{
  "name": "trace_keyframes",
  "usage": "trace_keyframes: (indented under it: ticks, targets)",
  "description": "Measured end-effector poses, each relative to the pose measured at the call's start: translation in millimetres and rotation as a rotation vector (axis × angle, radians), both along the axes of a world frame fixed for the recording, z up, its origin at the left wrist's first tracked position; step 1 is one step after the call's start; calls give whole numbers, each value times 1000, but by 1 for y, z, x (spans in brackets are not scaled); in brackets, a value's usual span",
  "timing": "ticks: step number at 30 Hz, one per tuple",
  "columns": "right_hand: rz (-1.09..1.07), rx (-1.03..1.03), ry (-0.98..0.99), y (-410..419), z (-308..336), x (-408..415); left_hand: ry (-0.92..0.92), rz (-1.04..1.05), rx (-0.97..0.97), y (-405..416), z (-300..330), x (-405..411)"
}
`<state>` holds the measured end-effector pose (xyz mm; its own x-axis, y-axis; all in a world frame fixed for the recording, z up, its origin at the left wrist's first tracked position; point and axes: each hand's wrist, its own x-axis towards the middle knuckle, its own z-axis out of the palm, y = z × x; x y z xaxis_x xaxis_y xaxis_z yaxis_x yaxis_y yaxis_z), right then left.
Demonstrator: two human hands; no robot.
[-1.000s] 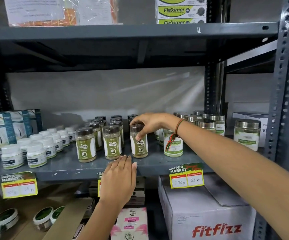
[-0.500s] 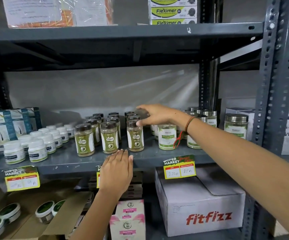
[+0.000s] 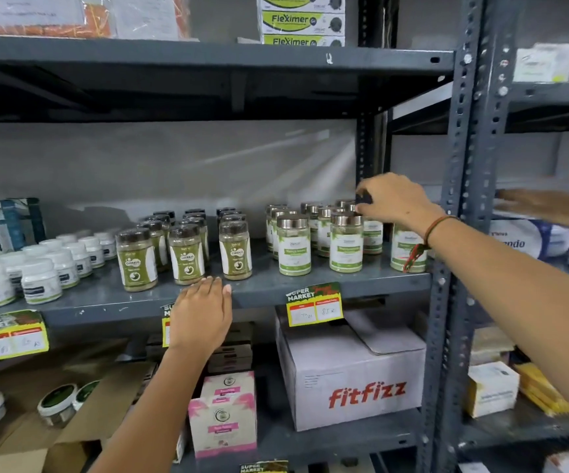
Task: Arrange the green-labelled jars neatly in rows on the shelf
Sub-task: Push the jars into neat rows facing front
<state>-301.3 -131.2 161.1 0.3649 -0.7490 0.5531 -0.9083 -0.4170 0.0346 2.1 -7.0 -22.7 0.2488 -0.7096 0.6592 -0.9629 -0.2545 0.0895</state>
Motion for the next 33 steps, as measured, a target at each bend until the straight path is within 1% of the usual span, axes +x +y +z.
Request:
trace_keyframes:
  ticks: [3,6,10,13,16,22,27,33]
  targets:
    - [-177,-37,132,-7,-2,-19,15,-4,2,-1,0,0]
    - [-307,39,253,-11,-3,-24,20,0,1,-2,-2,3]
    - [-387,96,331,-17,-6,-25,-8,4,8,-3,-3,4]
    - [-406,86,365,-22,-12,-26,-24,10,6,-2,-3,4]
    - [-372,70,328,-26,-14,-27,-25,12,-1,-2,-2,2]
    - [-261,105,202,-31,-15,-28,-24,10,3,-1,-2,2]
    - [-166,181,116,-38,-13,-33,-27,9,-4,-1,-2,2]
    - [-107,238,74,-40,-12,-39,-31,19,4,-1,-1,1]
